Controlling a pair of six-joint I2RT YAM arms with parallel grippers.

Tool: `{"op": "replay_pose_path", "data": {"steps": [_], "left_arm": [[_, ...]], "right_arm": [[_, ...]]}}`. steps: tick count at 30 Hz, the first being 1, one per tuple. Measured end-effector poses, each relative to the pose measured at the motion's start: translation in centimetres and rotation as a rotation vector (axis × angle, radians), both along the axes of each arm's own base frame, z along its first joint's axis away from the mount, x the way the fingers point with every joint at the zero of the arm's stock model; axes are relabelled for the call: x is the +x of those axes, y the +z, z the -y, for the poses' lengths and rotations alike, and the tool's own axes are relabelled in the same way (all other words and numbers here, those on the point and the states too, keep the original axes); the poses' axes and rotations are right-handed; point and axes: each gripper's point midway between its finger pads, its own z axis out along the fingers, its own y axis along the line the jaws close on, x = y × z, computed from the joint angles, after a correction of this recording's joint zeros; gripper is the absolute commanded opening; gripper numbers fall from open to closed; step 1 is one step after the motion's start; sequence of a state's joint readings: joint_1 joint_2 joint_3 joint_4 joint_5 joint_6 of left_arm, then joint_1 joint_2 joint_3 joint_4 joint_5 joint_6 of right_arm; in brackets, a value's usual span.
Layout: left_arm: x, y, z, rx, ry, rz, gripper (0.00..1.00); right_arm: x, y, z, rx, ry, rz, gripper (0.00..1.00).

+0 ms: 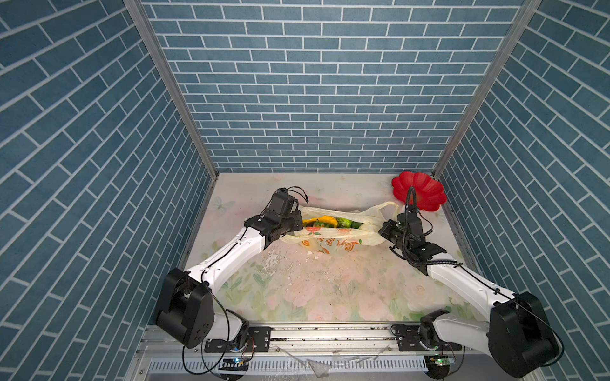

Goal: Take fruits out of the plastic bag
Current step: Spread open the plastic bag at the center of the table.

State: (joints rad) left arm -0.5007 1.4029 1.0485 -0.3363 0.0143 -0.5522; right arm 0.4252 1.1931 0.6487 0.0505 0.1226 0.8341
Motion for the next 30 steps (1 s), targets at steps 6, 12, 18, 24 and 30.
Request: {"op": "replay_pose_path", "data": {"steps": [6, 12, 18, 24, 30], "left_arm": [[-0.7, 0.1, 1.5, 0.024, -0.050, 0.021, 0.07], [-1.1, 0.2, 2.2, 0.060, -0.067, 0.043, 0.07], [-1.3, 0.3, 2.6, 0.068, -0.074, 0.055, 0.07], [-1.3, 0.4, 2.6, 0.071, -0.073, 0.057, 0.07], [-1.6, 0.7, 2.4, 0.066, -0.074, 0.064, 0.07]], "right_arm": [[-0.7, 3.8, -0.4, -0.125, 0.075, 0.011, 0.72], [-3.2, 9.8, 0.5, -0.372, 0.117, 0.027, 0.78], [-5.7, 13.7, -1.7, -0.549, 0.248, 0.040, 0.80], [-5.3, 10.4, -5.6, -0.673, 0.370, -0.062, 0.82], [-4.5, 4.5, -7.3, -0.784, 0.430, -0.212, 0.81]]}}
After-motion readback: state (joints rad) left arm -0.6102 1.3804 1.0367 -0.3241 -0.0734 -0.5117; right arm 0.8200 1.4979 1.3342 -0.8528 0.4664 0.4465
